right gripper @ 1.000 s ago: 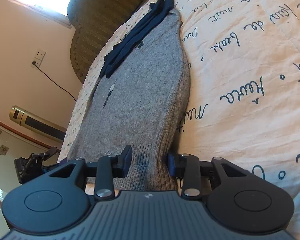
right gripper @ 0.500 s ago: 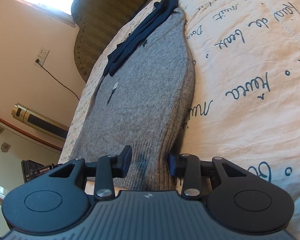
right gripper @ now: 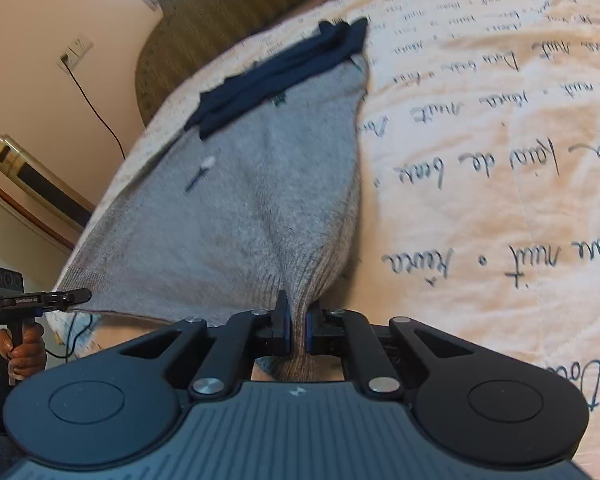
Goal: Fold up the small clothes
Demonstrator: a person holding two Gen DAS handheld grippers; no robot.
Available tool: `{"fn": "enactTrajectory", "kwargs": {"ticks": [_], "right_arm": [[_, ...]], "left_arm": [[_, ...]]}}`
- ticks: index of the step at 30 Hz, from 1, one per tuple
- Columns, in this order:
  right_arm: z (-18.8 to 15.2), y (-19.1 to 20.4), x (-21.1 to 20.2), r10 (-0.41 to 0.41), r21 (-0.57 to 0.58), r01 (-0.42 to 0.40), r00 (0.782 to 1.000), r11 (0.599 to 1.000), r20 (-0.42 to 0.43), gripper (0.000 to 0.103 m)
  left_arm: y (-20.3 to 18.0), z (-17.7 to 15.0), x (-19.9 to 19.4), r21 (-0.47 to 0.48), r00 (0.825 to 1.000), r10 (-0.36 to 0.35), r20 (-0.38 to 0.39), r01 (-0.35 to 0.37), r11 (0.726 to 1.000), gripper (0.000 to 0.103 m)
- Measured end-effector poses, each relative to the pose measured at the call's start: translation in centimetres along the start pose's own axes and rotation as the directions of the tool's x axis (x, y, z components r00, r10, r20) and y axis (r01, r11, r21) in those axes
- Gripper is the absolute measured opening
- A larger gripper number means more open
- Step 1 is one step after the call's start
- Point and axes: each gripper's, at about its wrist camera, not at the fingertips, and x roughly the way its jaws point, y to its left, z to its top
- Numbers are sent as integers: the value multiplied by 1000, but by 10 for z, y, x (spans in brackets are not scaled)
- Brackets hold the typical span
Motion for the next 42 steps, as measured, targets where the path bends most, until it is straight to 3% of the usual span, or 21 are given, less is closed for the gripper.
{"fn": "enactTrajectory", "kwargs": {"ticks": [1, 4, 9, 11, 13, 16, 17, 19, 20, 21, 26, 31, 35, 37, 42], "right_arm": [[-4, -3, 7, 1, 8, -1, 1000, 1000, -23, 6], [-18, 0, 27, 36, 16, -35, 998, 999, -54, 6], [-14, -3, 13, 23, 22, -23, 1000, 999, 6, 6], [-13, -6, 18, 27, 38, -26, 999, 999, -26, 7], [-16, -4, 21, 29, 30, -28, 999, 999, -43, 8], [-13, -14, 16, 99, 100, -97, 995, 990, -8, 21], [-13, -19, 16, 121, 126, -120, 993, 985, 6, 22], [-15, -26, 21, 139, 166, -138, 990, 976, 5, 21], [-16, -27, 24, 139, 169, -136, 990, 976, -4, 13], [-16, -25, 25, 132, 157, -129, 991, 979, -8, 8], [-8, -12, 15, 141, 70, -141, 990, 988, 11, 6], [35, -5, 2, 241, 26, -245, 966, 969, 98, 6], [91, -7, 8, 293, 2, -298, 938, 955, 184, 6], [125, -11, 18, 313, 6, -322, 923, 947, 224, 6], [215, -28, 58, 316, 49, -343, 905, 938, 287, 6]], "left_arm": [[8, -4, 8, -22, 1000, 22, -21, -22, 1000, 1], [19, -4, 4, -68, 1000, -13, 0, 13, 998, 1], [8, 1, 2, 12, 1000, 10, -20, -9, 1000, 3], [9, 1, 9, -5, 999, 15, -36, -15, 1000, 18], [6, 2, 9, -14, 999, 14, -33, -14, 1000, 22], [0, 4, 9, 10, 999, 2, -44, -1, 1000, 37], [-2, 4, 10, 22, 999, 8, -47, -7, 1000, 37], [-4, 6, 12, 37, 999, 28, -42, -26, 999, 22], [-4, 7, 13, 47, 998, 54, -41, -52, 998, 3], [-4, 8, 14, 52, 997, 62, -42, -60, 997, 3], [-13, 20, 7, 105, 998, 45, -54, -39, 994, 2], [-16, 67, -11, 70, 996, -86, 31, 84, 994, 2], [-16, 125, -9, -16, 973, -168, 161, 173, 985, 3], [-13, 158, 2, -65, 961, -180, 211, 198, 978, 3], [-10, 249, 39, -96, 948, -142, 286, 176, 980, 3]]}}
